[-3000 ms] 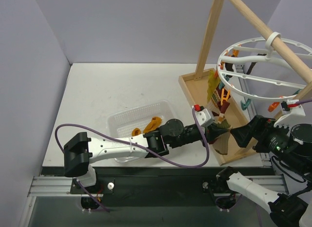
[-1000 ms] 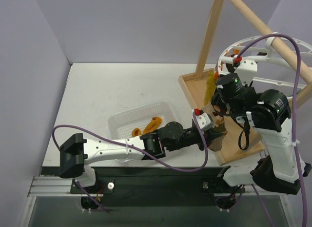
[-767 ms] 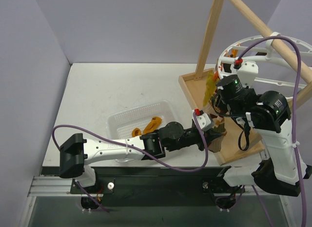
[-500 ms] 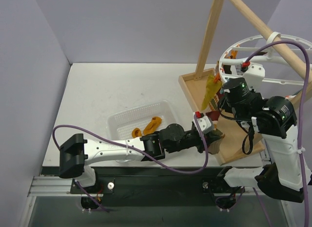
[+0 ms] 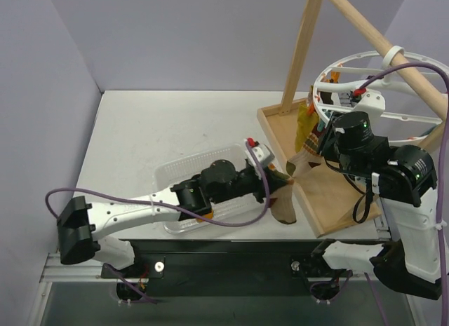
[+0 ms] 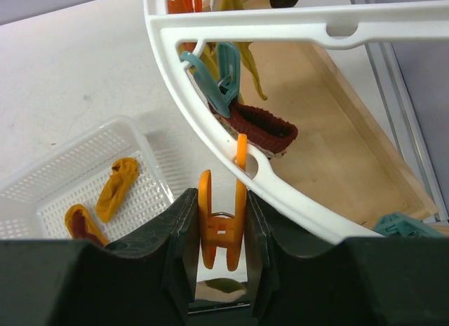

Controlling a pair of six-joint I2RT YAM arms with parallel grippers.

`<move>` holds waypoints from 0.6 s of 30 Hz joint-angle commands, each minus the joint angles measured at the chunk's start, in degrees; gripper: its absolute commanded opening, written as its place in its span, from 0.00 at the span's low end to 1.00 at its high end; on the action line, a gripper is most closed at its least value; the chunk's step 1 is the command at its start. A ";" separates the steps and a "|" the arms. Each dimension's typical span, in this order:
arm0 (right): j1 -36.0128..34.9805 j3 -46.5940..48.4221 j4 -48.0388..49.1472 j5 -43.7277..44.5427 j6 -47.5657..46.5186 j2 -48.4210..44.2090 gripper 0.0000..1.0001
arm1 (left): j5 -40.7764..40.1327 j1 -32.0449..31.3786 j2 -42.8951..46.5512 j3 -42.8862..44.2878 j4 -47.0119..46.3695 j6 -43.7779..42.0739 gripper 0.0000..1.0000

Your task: Remove the socks clipped to the hanger

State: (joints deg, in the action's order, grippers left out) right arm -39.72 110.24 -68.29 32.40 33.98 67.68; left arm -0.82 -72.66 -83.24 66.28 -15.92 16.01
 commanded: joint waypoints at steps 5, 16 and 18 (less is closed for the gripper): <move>0.79 -7.04 2.72 -0.68 1.53 -6.86 0.00 | 2.50 16.32 19.59 -9.59 10.45 6.93 0.00; 1.32 -4.68 2.73 -4.98 0.39 -6.68 0.00 | 3.28 28.63 26.73 -11.78 25.24 8.68 0.06; 1.32 -3.81 2.55 -5.24 0.04 -6.77 0.00 | 3.46 28.89 26.82 -12.31 25.15 8.69 0.08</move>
State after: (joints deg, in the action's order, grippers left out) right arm -38.59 104.42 -64.97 29.45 34.46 60.42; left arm 1.10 -44.58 -57.01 55.13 5.76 23.42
